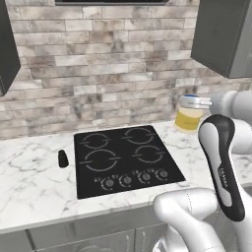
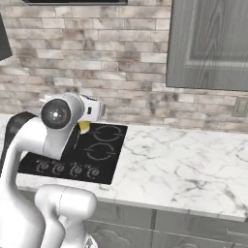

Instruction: Collect the paprika, mayonnaise, and shaker from the cabinet and place them next to the stove.

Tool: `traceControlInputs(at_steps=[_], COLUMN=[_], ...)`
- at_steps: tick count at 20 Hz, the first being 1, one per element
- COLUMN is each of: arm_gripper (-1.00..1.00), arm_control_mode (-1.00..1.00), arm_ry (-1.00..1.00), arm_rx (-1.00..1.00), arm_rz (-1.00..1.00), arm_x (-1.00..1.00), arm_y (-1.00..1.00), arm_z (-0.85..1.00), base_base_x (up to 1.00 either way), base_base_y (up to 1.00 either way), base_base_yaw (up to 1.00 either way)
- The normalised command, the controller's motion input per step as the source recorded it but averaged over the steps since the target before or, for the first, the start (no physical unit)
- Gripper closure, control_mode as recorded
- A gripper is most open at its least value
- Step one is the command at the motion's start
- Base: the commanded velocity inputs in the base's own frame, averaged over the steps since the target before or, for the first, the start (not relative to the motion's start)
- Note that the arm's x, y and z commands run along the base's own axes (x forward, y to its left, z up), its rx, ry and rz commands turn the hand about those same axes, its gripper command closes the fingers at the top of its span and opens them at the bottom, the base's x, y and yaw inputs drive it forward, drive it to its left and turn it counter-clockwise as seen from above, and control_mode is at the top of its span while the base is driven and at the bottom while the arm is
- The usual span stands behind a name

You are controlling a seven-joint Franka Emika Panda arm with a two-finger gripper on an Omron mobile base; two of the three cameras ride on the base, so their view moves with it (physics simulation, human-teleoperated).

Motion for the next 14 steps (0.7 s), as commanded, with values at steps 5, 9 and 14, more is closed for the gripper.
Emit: traceControlInputs(at_steps=[5,9,14], arm_gripper=[1.00,1.00,1.00], arm_control_mode=[-1.00,-1.00,-1.00], arm_ry=[0.00,-0.01,0.00], arm_rx=[-0.01,-0.05,-0.08], arm_rz=[0.00,0.01,0.09], arm_x=[0.25,0.46,0.65], arm_y=[-0.58,-0.52,-0.27], arm_z=[-0.61,-0.85,-0.62], base_base_x=[0.00,0.00,0.00], base_base_y=[0.00,0.00,0.00], base_base_yaw=[0.00,0.00,0.00])
